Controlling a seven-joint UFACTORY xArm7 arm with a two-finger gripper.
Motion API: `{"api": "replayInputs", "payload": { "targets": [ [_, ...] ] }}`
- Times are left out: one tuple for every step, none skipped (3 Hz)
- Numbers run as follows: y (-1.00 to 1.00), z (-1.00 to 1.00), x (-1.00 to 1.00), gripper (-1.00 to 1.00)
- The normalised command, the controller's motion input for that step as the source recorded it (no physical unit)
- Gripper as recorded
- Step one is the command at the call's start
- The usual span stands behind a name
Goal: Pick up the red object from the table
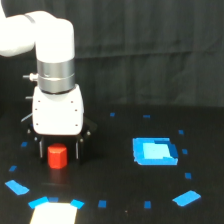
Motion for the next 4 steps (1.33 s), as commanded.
{"api": "replayInputs", "payload": {
  "targets": [
    [-0.15,-0.66,0.00,-1.00],
    [0.35,0.01,0.07,-1.00],
    [-0.01,0.25,0.37,-0.86],
    [0.20,1.00,0.25,-0.75]
  ]
}}
